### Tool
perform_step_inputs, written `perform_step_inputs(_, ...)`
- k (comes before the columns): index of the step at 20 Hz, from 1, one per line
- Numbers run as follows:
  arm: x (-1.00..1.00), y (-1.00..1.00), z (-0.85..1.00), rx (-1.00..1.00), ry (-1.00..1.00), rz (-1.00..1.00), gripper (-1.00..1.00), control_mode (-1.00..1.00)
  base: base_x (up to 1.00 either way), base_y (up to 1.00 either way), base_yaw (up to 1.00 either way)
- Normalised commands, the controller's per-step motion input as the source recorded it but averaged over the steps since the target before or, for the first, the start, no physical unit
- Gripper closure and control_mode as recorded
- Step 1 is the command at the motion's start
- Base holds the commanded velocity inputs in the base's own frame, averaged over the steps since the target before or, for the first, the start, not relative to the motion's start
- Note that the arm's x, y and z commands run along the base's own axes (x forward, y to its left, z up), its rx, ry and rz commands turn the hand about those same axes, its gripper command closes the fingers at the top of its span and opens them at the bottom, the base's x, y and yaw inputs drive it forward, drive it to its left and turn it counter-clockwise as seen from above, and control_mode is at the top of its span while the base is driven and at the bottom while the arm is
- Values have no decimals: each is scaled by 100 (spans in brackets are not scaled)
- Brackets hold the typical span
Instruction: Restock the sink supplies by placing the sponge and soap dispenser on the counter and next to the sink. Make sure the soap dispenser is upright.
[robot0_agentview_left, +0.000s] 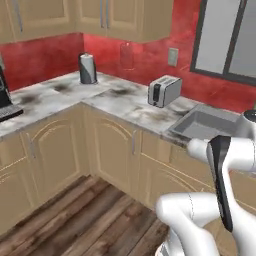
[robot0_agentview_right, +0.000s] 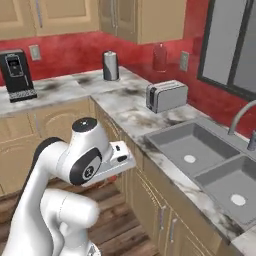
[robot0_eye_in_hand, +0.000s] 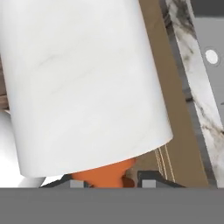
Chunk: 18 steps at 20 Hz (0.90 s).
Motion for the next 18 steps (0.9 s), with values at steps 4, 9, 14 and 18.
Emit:
perform_step_inputs(4,0,0,0,0,0,0,100,100,0,0,-88)
perform_step_inputs(9,0,0,0,0,0,0,100,100,0,0,-86)
perform_step_inputs(14,0,0,0,0,0,0,100,100,23,-34,-66)
perform_step_inputs(18,0,0,0,0,0,0,100,100,45,-42,-30)
